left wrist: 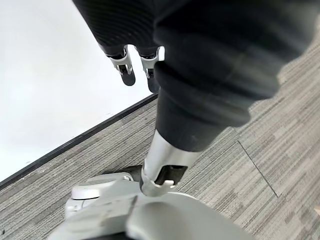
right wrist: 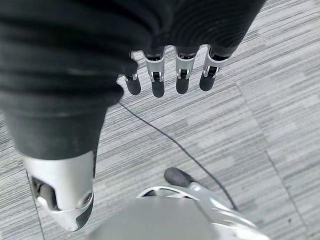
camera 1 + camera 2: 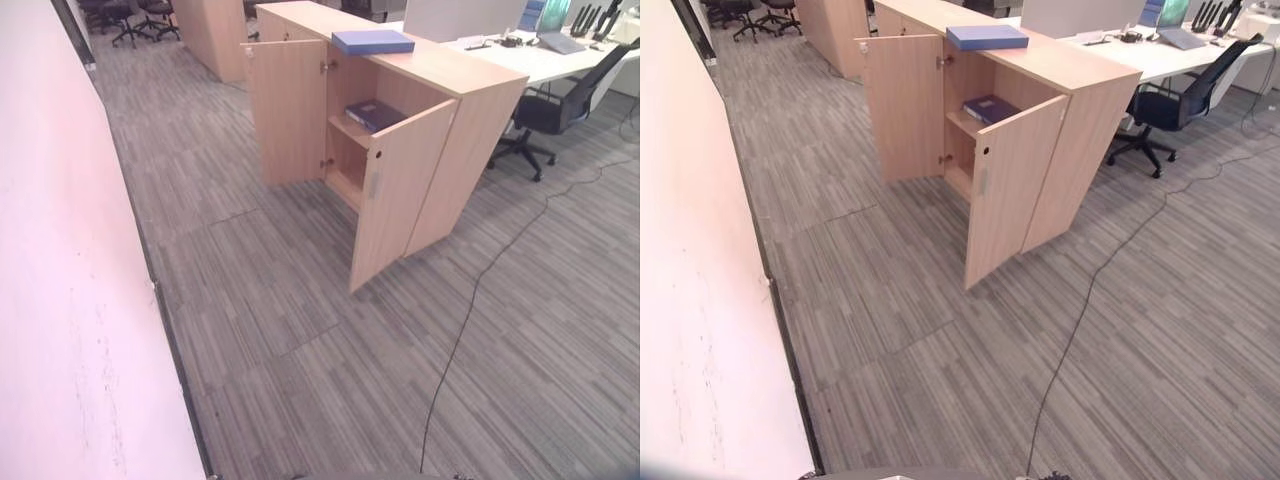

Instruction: Put the empty folder in the office cabinet

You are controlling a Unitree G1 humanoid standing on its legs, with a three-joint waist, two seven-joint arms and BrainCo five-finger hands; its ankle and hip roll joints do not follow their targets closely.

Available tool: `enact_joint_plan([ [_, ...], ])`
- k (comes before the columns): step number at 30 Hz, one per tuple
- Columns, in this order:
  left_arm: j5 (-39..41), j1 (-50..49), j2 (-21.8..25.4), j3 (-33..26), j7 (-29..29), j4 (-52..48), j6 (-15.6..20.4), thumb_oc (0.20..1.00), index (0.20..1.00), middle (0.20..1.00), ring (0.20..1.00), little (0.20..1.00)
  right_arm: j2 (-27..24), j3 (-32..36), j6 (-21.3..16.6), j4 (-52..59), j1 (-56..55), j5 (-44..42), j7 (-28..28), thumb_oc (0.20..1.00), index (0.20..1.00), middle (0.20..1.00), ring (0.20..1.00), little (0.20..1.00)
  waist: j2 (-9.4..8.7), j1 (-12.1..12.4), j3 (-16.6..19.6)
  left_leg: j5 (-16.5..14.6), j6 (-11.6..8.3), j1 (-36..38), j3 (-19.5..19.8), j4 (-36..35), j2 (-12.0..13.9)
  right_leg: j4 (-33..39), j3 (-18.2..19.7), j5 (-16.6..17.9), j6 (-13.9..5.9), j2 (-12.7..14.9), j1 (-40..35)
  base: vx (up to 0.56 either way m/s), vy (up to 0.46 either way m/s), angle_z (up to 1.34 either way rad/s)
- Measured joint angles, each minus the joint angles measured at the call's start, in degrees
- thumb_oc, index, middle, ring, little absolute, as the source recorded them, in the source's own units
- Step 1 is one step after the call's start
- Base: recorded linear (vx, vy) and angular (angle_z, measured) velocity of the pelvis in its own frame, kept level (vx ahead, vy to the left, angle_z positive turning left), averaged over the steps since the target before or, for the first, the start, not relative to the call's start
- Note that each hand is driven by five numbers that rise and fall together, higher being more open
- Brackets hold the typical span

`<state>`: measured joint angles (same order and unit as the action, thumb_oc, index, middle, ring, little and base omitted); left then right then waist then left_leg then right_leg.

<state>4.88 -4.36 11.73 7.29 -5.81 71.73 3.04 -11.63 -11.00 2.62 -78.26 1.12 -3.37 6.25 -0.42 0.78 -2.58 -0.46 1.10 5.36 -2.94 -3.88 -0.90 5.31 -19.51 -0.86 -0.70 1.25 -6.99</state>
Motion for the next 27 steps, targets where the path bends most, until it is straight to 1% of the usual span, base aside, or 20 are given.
enact_joint_plan([
  [3,-1.9,0.4,0.0,-0.1,0.5,-0.8,0.0,1.000,1.000,1.000,1.000,1.000,-0.4,0.0,0.0,0.0,0.4,0.0,-0.1,1.000,1.000,1.000,1.000,1.000,0.70,-0.2,-0.7,0.0,-0.01,0.4,-0.1,-0.3,0.0,0.0,0.1,0.0,0.00,0.0,-0.2,0.00,0.000,0.00],
  [11,-1.9,0.3,0.1,0.0,0.6,-0.9,0.0,1.000,1.000,1.000,1.000,1.000,-0.6,0.0,0.1,0.0,0.3,0.0,-0.1,1.000,1.000,1.000,1.000,1.000,-0.16,-0.2,-0.7,0.1,-0.18,1.1,-0.2,-0.9,0.0,0.0,0.1,-0.1,-0.08,0.0,-0.3,0.00,0.000,0.00],
  [14,-1.9,0.3,0.1,0.0,0.6,-0.9,0.0,1.000,1.000,1.000,1.000,1.000,-0.6,0.0,0.1,0.0,0.3,0.1,-0.1,1.000,1.000,1.000,1.000,1.000,-0.17,-0.2,-0.7,0.1,-0.18,1.2,-0.2,-0.9,0.0,0.0,0.1,-0.1,-0.07,0.0,-0.4,0.00,0.000,0.00],
  [16,-2.3,0.2,0.4,1.9,0.5,-0.9,-0.1,1.000,1.000,1.000,1.000,1.000,-0.6,0.0,0.1,0.0,0.3,0.1,-0.2,1.000,1.000,1.000,1.000,1.000,-0.13,-0.2,-0.7,0.1,-0.19,1.3,-0.1,-0.9,0.0,0.0,0.1,-0.1,-0.07,0.0,-0.5,0.00,0.000,0.00],
  [17,-4.0,0.2,0.4,2.1,0.4,-0.7,-0.1,1.000,1.000,1.000,1.000,1.000,-0.6,0.0,0.1,0.0,0.3,0.1,-0.2,1.000,1.000,1.000,1.000,1.000,-0.12,-0.2,-0.7,0.1,-0.18,1.4,-0.1,-0.9,0.0,0.0,0.1,-0.1,-0.07,0.0,-0.6,0.00,0.000,0.00],
  [21,-4.4,0.4,0.4,2.1,-0.1,-0.6,-0.1,1.000,1.000,1.000,1.000,1.000,-0.6,0.0,0.1,0.0,0.3,0.1,-0.1,1.000,1.000,1.000,1.000,1.000,-0.12,-0.2,-0.7,0.1,-0.19,1.6,-0.2,-0.9,0.0,0.0,0.1,-0.1,-0.07,0.0,-0.9,0.00,0.000,0.00],
  [25,-4.4,0.0,0.3,2.0,-4.8,-2.0,0.1,1.000,1.000,1.000,1.000,1.000,-0.6,-0.1,0.1,0.0,0.3,0.0,0.8,1.000,1.000,1.000,1.000,1.000,-0.16,-0.1,-0.7,0.1,-0.19,1.8,-0.2,-0.9,0.0,0.0,0.1,-0.1,-0.08,0.0,-1.1,0.00,-0.008,0.00],
  [27,-4.1,0.0,0.2,1.7,-5.9,-2.0,0.1,1.000,1.000,1.000,1.000,1.000,-0.5,-0.2,0.0,0.0,0.3,0.0,1.4,1.000,1.000,1.000,1.000,1.000,-0.23,-0.1,-0.6,0.1,-0.19,1.8,-0.2,-0.9,0.0,0.0,0.1,-0.1,-0.07,0.0,-1.1,0.00,0.000,0.00],
])
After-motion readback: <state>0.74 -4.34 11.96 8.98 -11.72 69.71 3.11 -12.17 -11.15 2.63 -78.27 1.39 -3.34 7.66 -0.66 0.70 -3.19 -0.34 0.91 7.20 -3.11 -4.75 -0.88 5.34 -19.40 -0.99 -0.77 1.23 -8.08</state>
